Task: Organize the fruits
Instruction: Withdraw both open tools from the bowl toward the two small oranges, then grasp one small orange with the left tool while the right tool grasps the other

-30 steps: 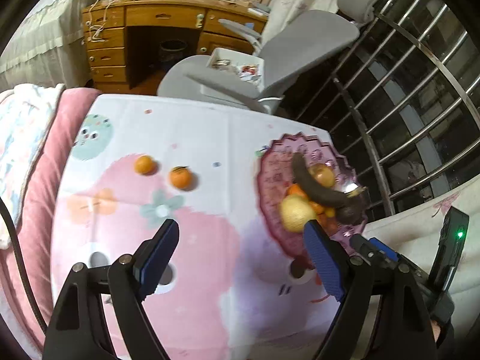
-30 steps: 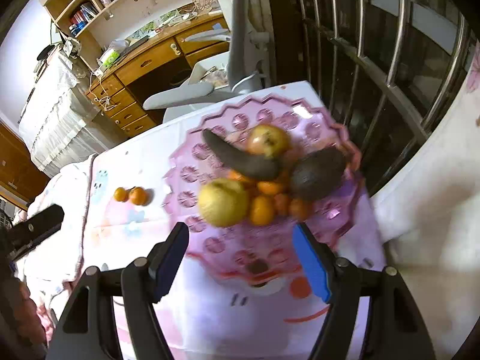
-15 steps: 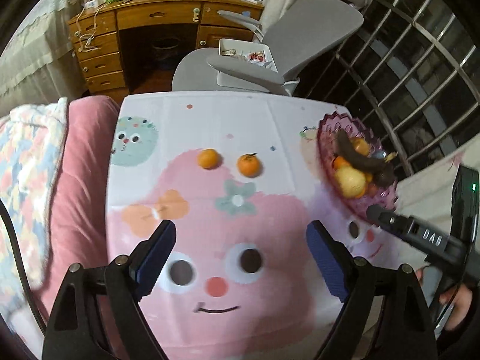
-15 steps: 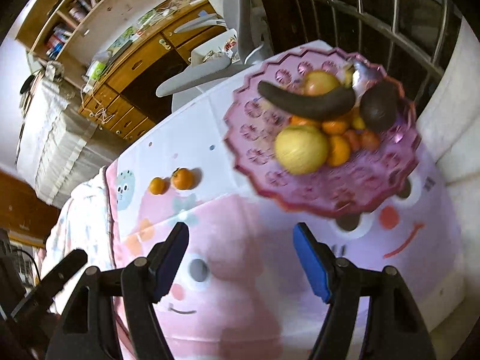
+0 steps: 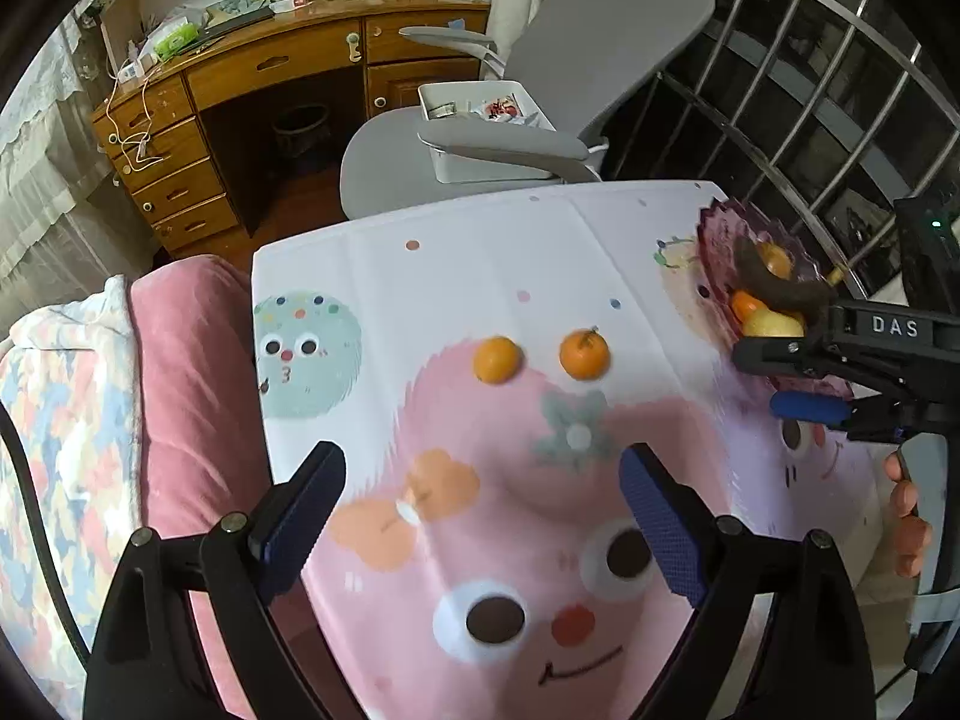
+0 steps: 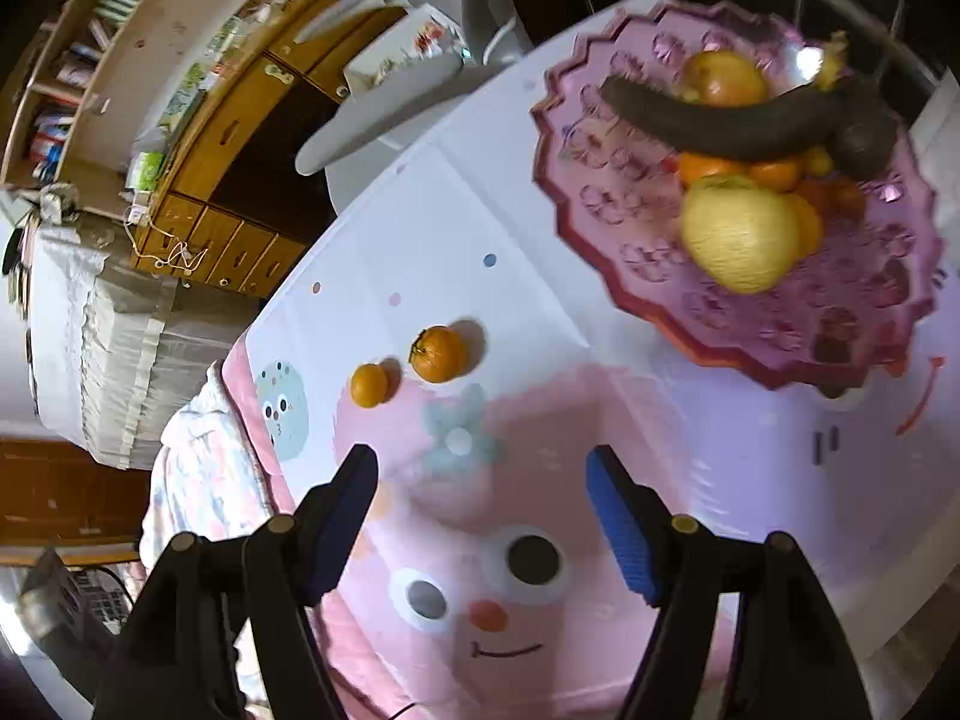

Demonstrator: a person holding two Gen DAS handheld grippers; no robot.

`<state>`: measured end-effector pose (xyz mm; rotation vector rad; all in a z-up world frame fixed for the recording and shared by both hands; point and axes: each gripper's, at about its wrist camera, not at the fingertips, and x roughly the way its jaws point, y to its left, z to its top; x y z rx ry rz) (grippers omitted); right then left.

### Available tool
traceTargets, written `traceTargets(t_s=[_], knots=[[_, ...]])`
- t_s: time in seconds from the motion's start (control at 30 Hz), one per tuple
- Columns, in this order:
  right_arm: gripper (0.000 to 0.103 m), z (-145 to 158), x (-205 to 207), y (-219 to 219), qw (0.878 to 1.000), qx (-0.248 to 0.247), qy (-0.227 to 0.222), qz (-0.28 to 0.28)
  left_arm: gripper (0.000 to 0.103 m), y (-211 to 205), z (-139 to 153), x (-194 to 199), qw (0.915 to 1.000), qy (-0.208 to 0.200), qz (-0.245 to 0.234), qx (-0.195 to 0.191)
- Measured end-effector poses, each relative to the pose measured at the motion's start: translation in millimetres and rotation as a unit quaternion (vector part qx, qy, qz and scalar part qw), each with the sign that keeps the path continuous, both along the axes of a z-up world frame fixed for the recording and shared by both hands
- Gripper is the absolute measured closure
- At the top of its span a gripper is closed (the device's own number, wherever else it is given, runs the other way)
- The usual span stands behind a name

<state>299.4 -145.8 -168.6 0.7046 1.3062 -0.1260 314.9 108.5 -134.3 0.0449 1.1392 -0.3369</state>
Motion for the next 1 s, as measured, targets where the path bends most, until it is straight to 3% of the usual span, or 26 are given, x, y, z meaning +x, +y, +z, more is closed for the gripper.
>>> traceTargets(t_s=[0.33,0.53,0.7,0.8,1.0], knots=[[0.031,-56,56,20,0.998,0.030,0.040,0.025,0.011,-14,-58,48,0.9999,-0.004,0.005,-0.009],[0.031,-86,76,27,0.997,0.016,0.053,0.048,0.011,-24,-98,74,0.9998,0.005,0.016,-0.010],[0.031,-99,89,32,0.996,-0.005,0.058,0.069,0.011,-33,-112,83,0.9997,-0.004,0.010,-0.023],[0.031,-106,94,35,0.995,-0.016,0.064,0.079,0.018,-36,-118,86,0.9997,-0.003,0.009,-0.022],[0.036,-106,104,44,0.993,-0.038,0.056,0.100,0.041,-41,-125,89,0.9997,0.010,-0.001,-0.021]])
